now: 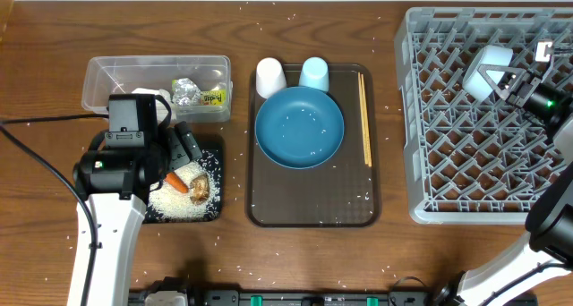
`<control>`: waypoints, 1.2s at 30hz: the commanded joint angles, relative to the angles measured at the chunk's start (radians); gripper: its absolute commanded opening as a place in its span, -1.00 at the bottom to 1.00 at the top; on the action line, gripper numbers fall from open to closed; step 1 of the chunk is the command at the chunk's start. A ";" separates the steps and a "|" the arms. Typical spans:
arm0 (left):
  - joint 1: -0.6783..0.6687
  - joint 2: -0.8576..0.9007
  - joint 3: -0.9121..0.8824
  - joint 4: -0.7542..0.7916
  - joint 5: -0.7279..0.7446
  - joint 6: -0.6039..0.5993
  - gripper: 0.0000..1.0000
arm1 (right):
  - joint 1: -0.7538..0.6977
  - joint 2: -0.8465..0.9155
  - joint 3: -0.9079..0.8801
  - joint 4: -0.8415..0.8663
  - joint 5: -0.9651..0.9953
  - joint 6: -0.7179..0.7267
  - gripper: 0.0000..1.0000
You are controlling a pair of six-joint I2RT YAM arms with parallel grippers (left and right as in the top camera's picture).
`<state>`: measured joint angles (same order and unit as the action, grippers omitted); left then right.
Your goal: Sort waste into correct bins and load items into the dishwasher rack
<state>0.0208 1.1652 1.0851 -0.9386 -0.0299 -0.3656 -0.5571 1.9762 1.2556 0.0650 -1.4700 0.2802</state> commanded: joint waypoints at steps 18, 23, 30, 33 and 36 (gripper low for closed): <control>0.002 0.003 -0.001 -0.003 -0.008 0.006 0.96 | -0.113 0.006 0.003 -0.078 0.023 0.038 -0.71; 0.002 0.003 -0.001 -0.003 -0.008 0.006 0.96 | -0.126 -0.001 0.003 -0.082 0.043 0.097 -0.60; 0.002 0.003 -0.001 -0.003 -0.008 0.006 0.96 | -0.174 -0.057 0.003 -0.136 0.106 0.143 -0.50; 0.002 0.003 -0.001 -0.003 -0.008 0.006 0.96 | -0.192 -0.102 0.003 -0.209 0.164 0.141 -0.49; 0.002 0.003 -0.001 -0.003 -0.008 0.006 0.96 | -0.204 -0.166 0.003 -0.281 0.217 0.121 -0.46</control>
<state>0.0208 1.1652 1.0851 -0.9386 -0.0299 -0.3656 -0.7444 1.9026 1.2549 -0.1928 -1.3094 0.4129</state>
